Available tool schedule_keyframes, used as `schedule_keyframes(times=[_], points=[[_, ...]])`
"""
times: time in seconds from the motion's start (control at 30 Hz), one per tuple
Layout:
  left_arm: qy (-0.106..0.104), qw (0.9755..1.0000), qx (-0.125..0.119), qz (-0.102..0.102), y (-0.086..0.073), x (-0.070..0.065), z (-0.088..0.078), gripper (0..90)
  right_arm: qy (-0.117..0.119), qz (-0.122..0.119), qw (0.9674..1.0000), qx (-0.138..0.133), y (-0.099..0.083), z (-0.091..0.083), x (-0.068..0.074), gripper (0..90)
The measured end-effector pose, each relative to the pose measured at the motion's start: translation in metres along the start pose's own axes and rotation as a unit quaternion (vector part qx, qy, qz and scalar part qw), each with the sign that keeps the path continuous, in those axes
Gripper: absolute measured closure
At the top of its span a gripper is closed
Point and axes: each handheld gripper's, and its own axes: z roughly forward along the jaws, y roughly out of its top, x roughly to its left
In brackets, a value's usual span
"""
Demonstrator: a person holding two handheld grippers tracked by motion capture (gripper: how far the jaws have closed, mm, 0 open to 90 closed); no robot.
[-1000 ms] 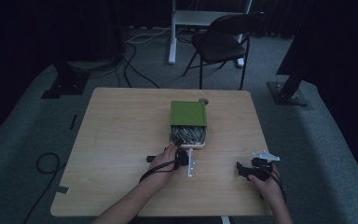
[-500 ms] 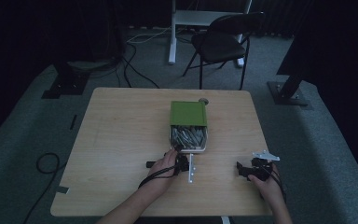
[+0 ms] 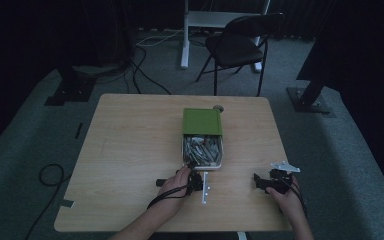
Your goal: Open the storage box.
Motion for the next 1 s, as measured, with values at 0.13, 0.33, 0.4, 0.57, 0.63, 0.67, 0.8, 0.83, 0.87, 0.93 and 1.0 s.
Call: schedule_keyframes(times=[0.13, 0.33, 0.4, 0.57, 0.63, 0.67, 0.8, 0.83, 0.87, 0.93, 1.0], points=[[-0.003, 1.0, 0.001, -0.005, 0.001, -0.005, -0.007, 69.7, 0.0, 0.0, 1.0, 0.0, 0.0, 0.0, 0.0, 11.3], [-0.008, 1.0, -0.005, 0.0, 0.001, -0.011, -0.017, 69.9, 0.0, -0.001, 1.0, 0.0, 0.0, 0.0, 0.0, 11.3], [-0.014, 0.9999, -0.001, 0.004, 0.0, -0.012, -0.018, 70.1, 0.0, -0.001, 1.0, 0.0, 0.0, 0.0, 0.0, 11.3], [-0.017, 0.9998, -0.003, -0.001, 0.0, -0.016, -0.023, 70.0, 0.0, -0.001, 1.0, 0.0, 0.0, 0.0, 0.0, 11.3], [-0.02, 0.9998, -0.003, 0.0, 0.0, -0.017, -0.027, 70.0, 0.0, -0.001, 1.0, 0.0, 0.0, 0.0, 0.0, 11.3], [-0.02, 0.9998, -0.003, 0.0, 0.0, -0.017, -0.027, 70.0, 0.0, -0.001, 1.0, 0.0, 0.0, 0.0, 0.0, 11.3], [-0.019, 0.9998, -0.003, 0.008, 0.001, -0.019, -0.03, 70.1, 0.0, -0.001, 1.0, 0.0, 0.0, 0.0, 0.0, 11.3], [-0.019, 0.9998, -0.003, 0.008, 0.001, -0.019, -0.03, 70.1, 0.0, -0.001, 1.0, 0.0, 0.0, 0.0, 0.0, 11.3], [-0.02, 0.9998, -0.004, 0.004, 0.001, -0.019, -0.031, 70.0, 0.0, -0.001, 1.0, 0.0, 0.0, 0.0, 0.0, 11.3], [-0.02, 0.9998, -0.003, 0.009, 0.001, -0.019, -0.032, 70.0, 0.0, -0.001, 1.0, 0.0, 0.0, 0.0, 0.0, 11.3], [-0.02, 0.9998, -0.006, 0.006, 0.0, -0.02, -0.033, 70.0, 0.0, -0.001, 1.0, 0.0, 0.0, 0.0, 0.0, 11.3]])
